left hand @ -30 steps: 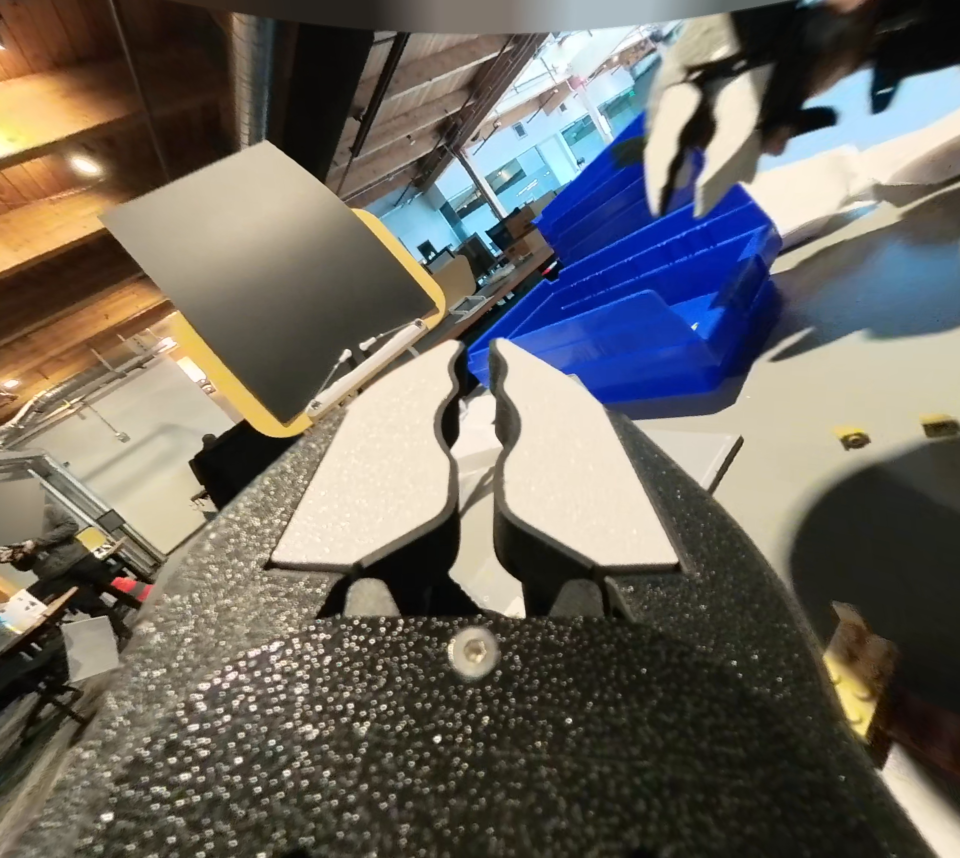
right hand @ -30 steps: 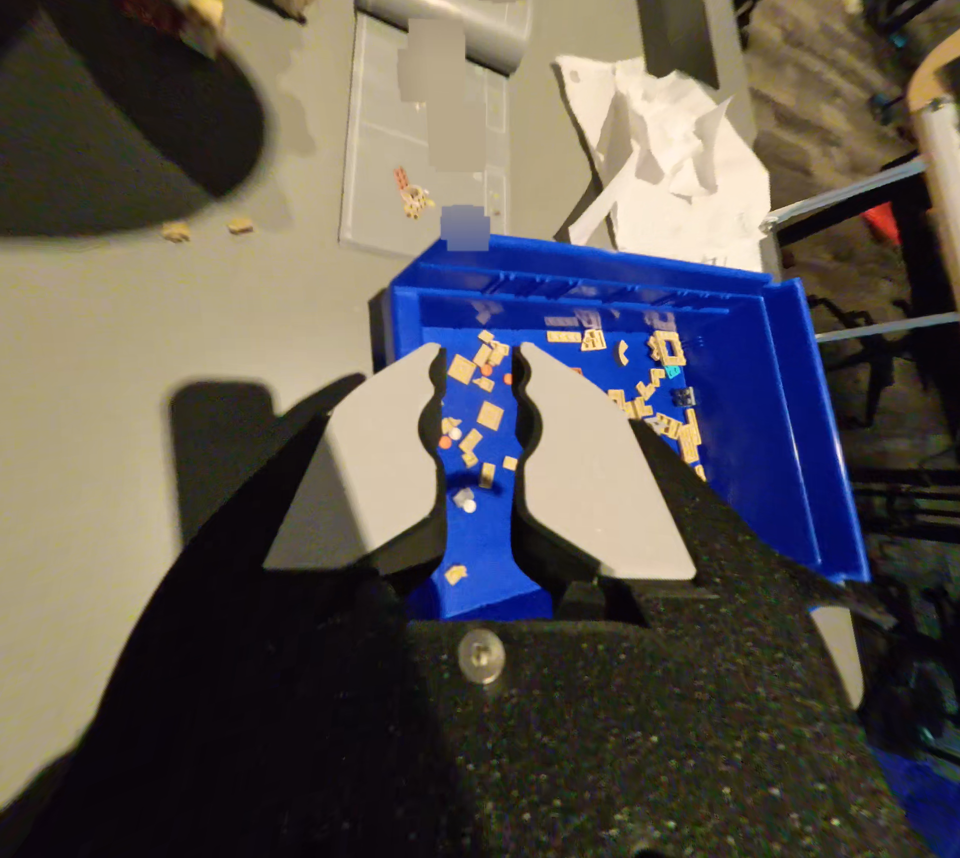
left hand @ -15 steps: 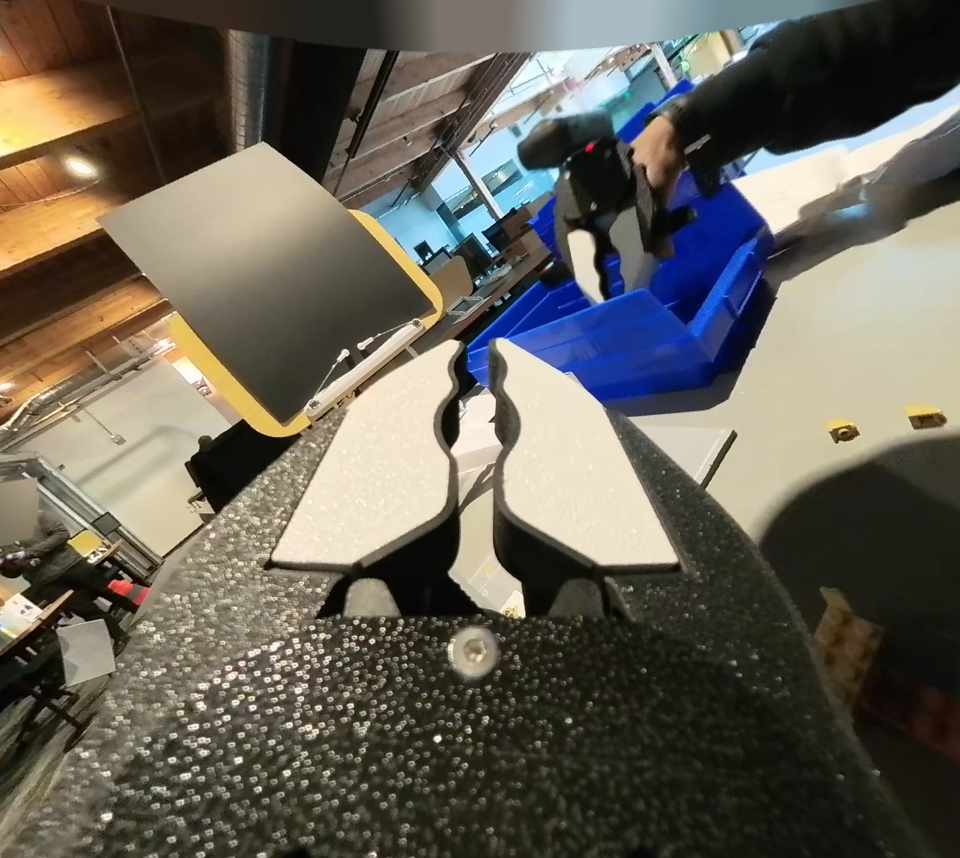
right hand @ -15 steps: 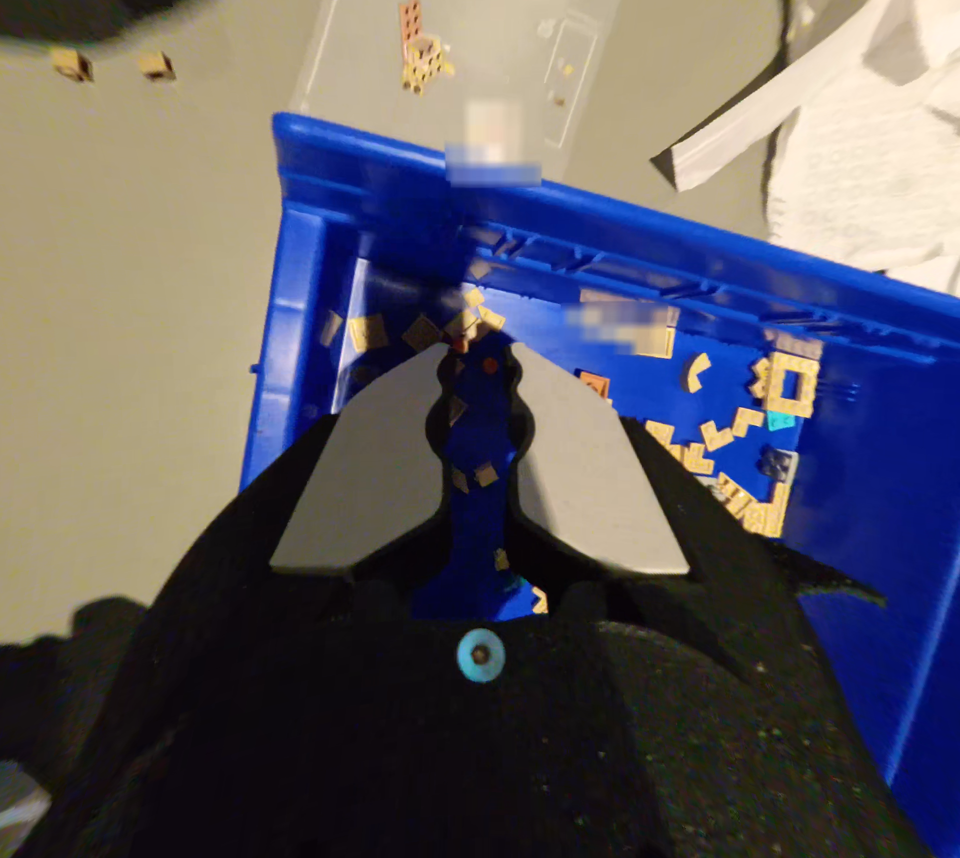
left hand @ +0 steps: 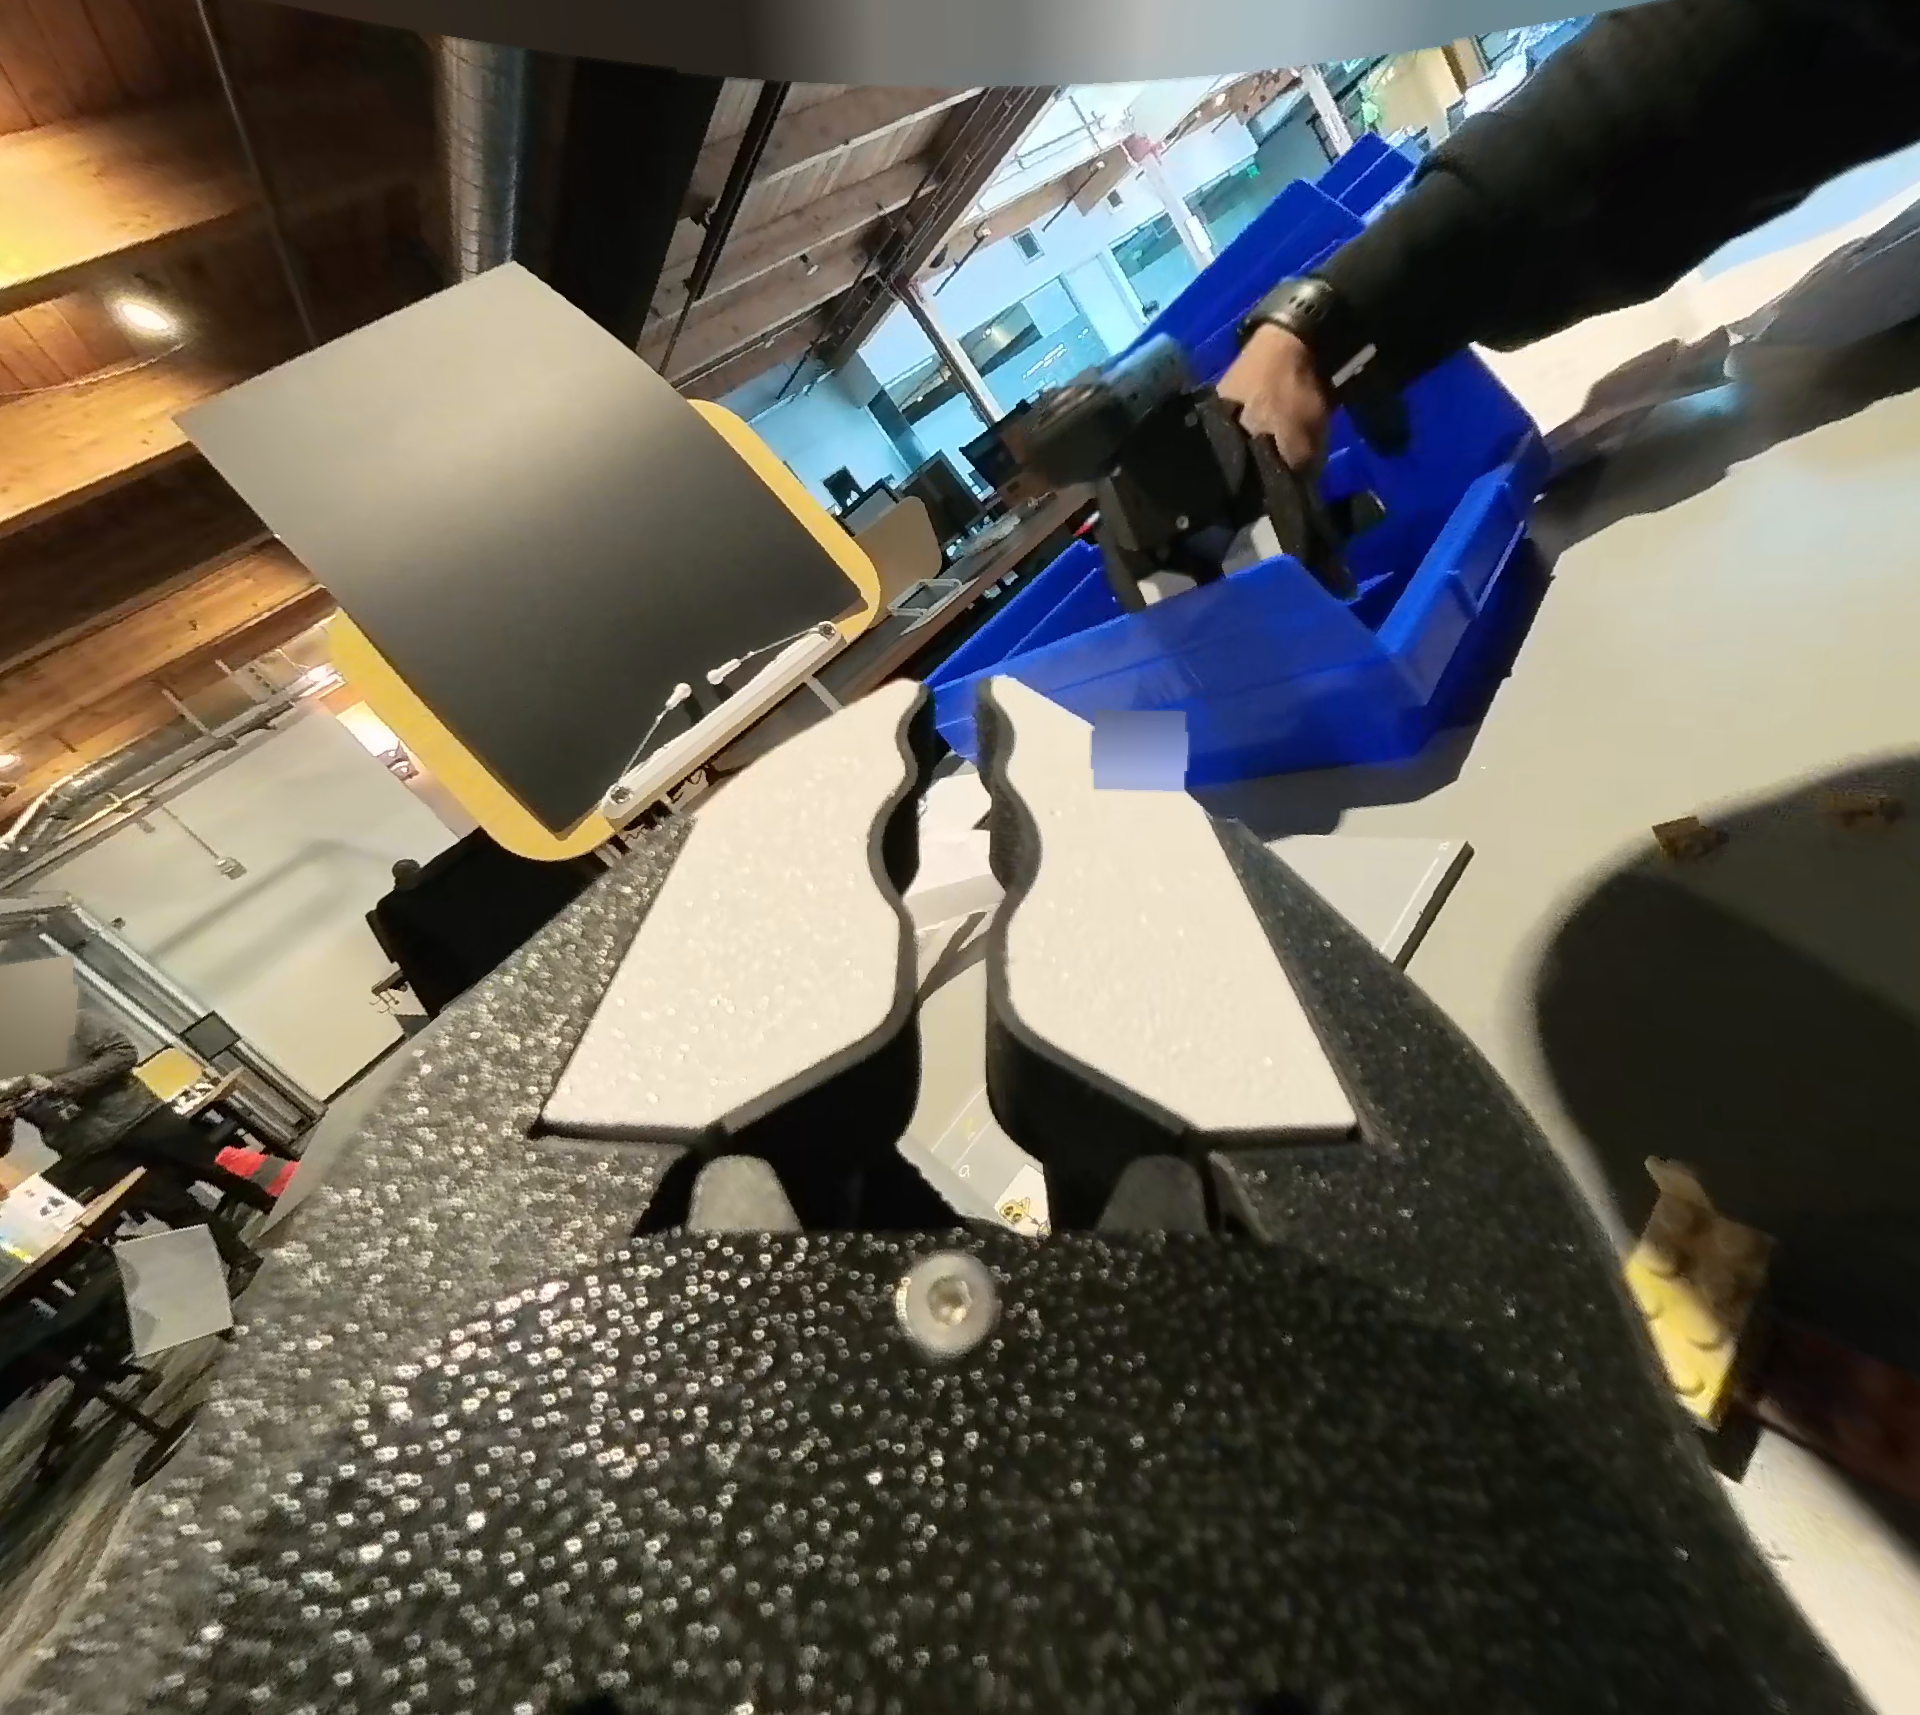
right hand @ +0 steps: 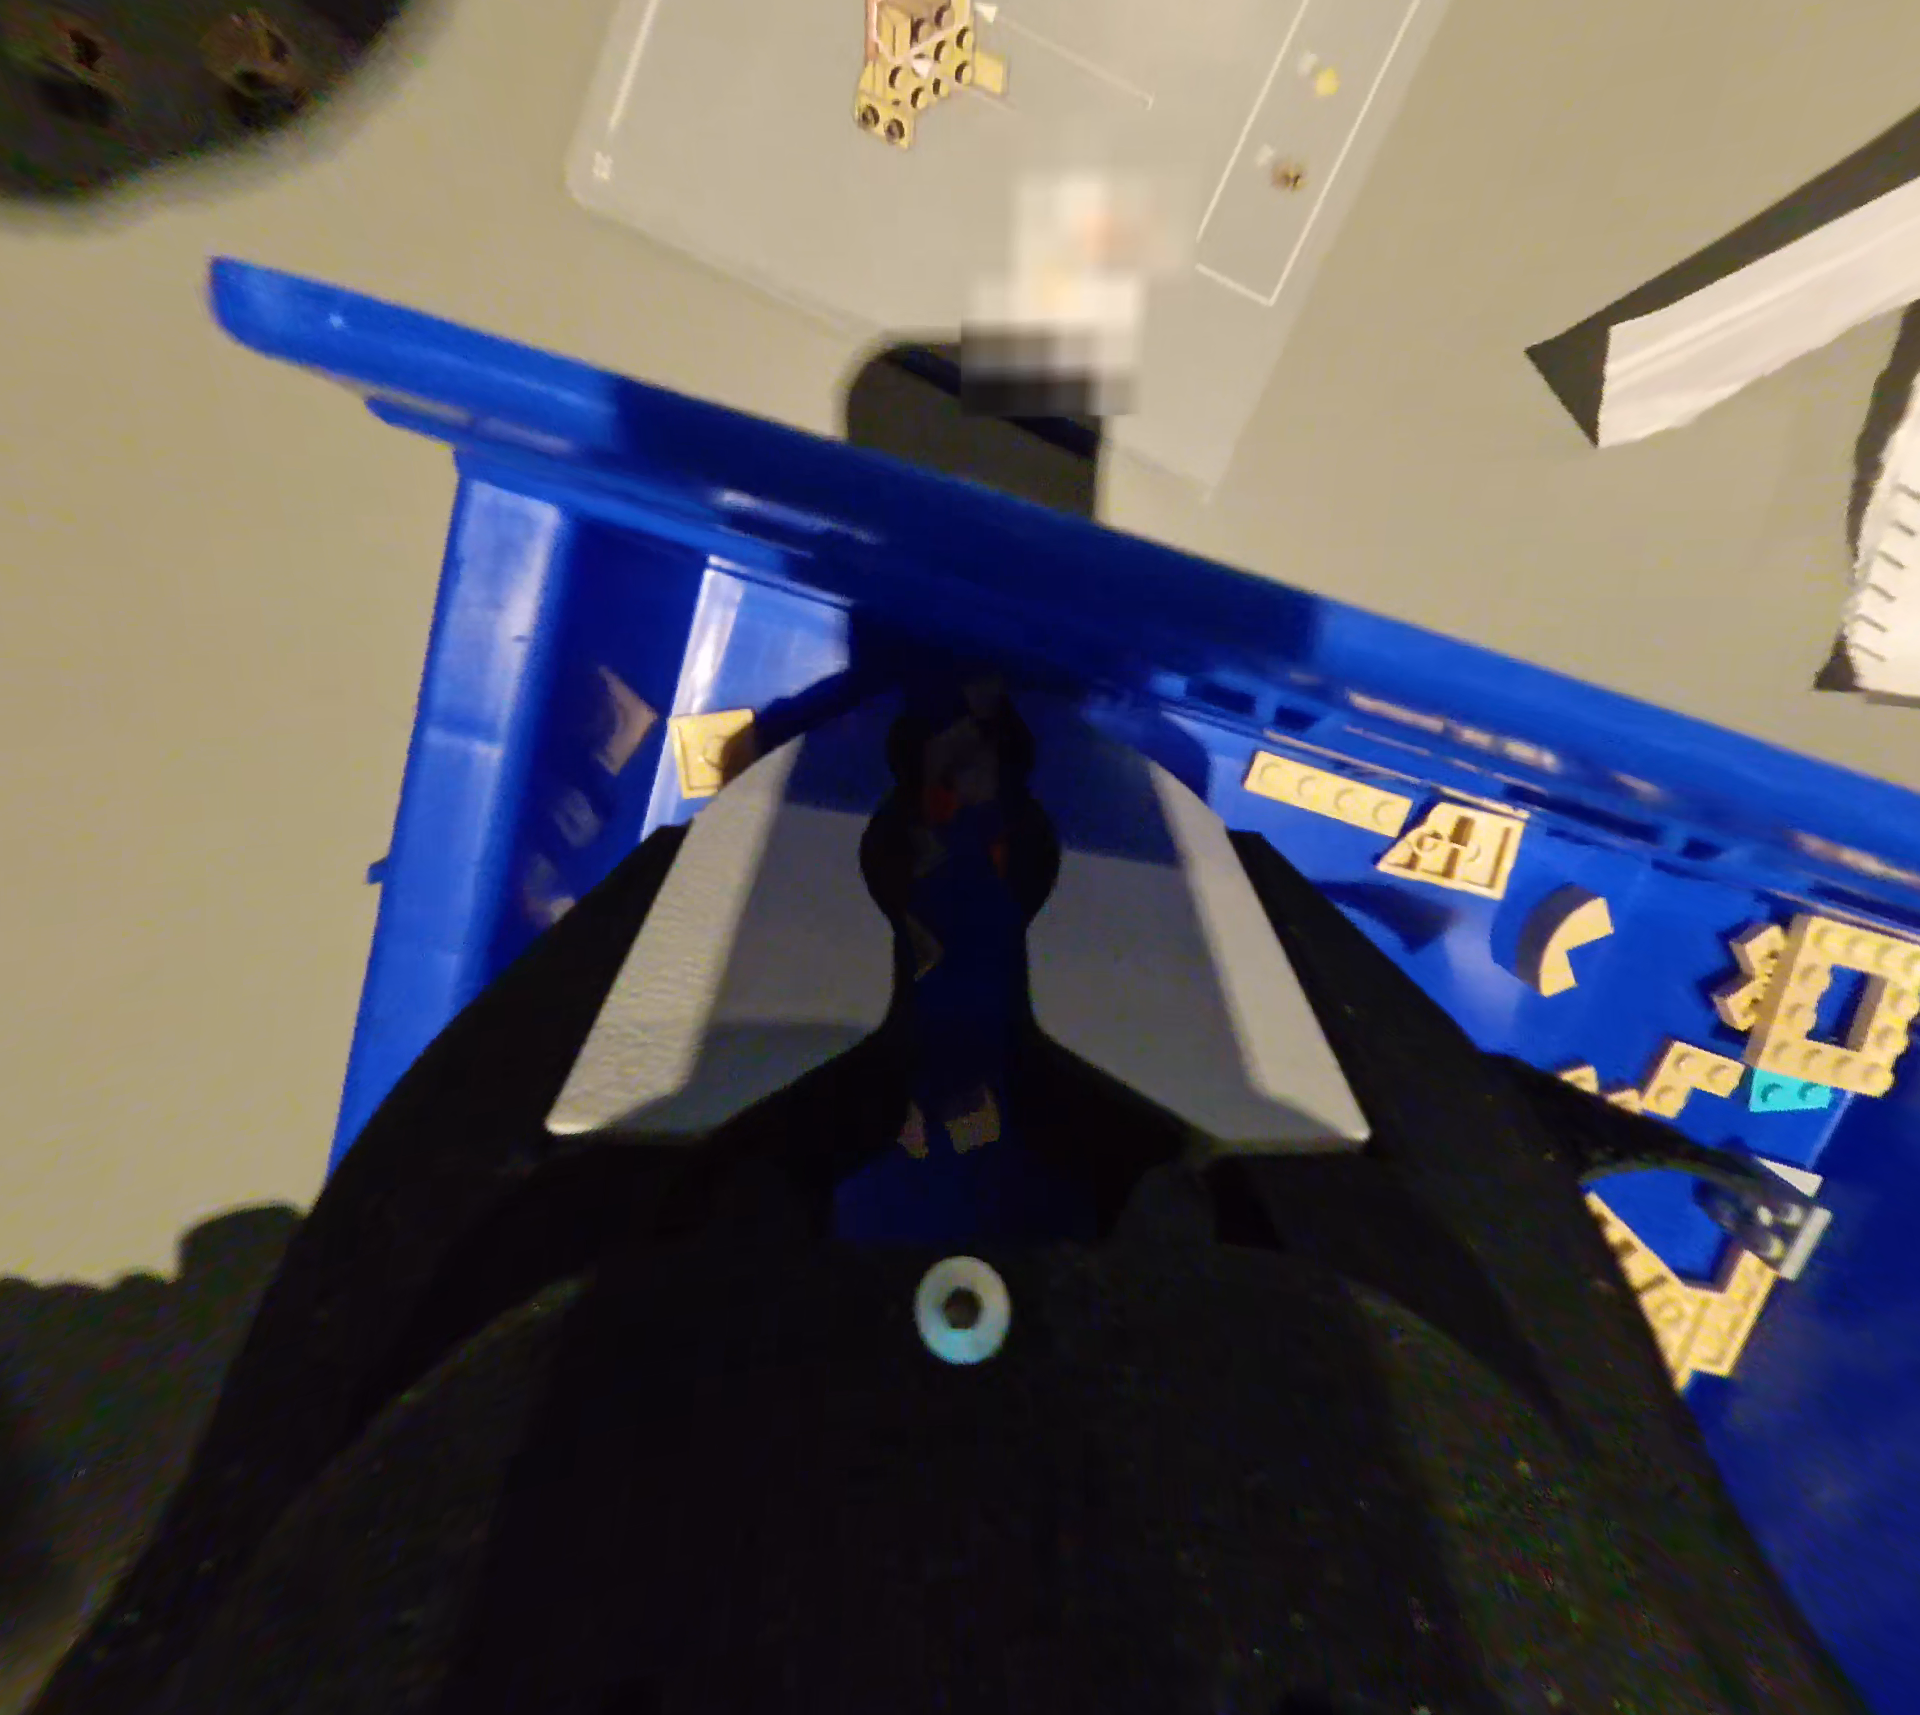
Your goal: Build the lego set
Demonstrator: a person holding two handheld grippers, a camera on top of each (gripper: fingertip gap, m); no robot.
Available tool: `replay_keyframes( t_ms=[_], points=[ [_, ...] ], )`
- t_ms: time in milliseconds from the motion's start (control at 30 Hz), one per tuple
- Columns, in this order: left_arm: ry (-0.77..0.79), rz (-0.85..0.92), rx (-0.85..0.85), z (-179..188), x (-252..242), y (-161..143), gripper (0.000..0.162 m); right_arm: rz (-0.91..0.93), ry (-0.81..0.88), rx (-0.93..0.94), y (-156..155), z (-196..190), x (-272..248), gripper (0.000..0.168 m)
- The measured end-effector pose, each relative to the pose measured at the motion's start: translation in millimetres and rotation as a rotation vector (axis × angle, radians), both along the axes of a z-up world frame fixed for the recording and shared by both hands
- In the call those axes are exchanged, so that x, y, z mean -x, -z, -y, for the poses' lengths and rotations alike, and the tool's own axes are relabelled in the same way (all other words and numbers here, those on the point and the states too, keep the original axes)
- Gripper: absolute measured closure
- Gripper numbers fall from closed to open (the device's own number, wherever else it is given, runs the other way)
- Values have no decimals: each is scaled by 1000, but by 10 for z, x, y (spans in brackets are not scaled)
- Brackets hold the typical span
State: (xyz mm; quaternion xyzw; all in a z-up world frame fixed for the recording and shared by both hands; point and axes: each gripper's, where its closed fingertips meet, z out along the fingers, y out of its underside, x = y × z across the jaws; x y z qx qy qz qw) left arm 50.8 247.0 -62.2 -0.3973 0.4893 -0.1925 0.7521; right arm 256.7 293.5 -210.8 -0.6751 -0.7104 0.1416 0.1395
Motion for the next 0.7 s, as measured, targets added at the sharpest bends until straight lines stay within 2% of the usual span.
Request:
replay_keyframes(
  t_ms=[200,533,633,700],
  points=[
    [-2,-11,1,-7,-16,27,155,28,23,-19,102,-55,10,154],
    [-2,-14,-5,1,-15,26,155,48,49,-4,96,-45,-6,159],
    [-4,-13,-8,2,-10,21,155,37,87,-35,-30,-28,-56,159],
    [-6,-10,-11,4,-4,12,155,-15,133,-72,-242,6,-88,159]
  ],
)
